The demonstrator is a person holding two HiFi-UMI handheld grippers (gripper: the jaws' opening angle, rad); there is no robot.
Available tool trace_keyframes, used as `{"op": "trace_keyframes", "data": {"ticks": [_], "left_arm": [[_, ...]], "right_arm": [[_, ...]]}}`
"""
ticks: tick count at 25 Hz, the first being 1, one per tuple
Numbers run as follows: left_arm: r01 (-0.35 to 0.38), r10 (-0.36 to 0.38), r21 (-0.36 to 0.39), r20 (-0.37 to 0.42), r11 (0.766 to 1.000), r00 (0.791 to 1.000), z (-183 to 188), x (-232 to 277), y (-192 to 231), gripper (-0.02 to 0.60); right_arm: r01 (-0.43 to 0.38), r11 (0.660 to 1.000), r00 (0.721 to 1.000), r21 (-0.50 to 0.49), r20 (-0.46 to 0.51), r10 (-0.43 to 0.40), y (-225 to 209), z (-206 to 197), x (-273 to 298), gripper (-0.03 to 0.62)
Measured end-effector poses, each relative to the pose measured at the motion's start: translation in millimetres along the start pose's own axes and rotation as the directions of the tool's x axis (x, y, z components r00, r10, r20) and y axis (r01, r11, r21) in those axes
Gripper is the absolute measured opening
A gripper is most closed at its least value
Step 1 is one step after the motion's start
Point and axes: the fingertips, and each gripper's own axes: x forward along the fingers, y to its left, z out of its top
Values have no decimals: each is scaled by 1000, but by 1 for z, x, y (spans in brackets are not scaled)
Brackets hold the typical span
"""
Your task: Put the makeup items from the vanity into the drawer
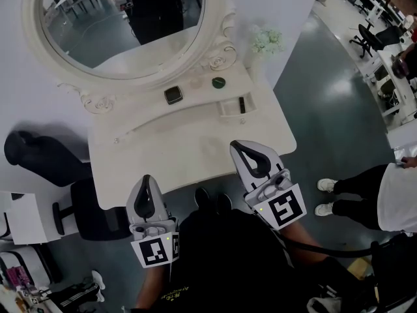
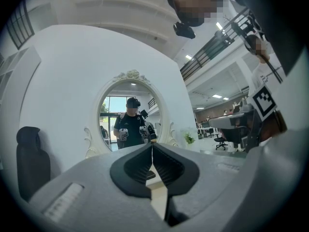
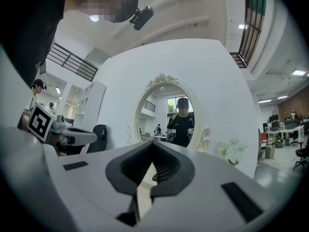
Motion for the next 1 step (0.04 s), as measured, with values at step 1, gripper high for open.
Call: {"op": "trace_keyframes", "data": {"ticks": [1], "left_arm": [[1, -1, 0, 0, 1000, 1000, -1, 0, 0, 21]], "right_arm": [[0, 1000, 1000, 2, 0, 0, 0, 0, 0, 0]]}}
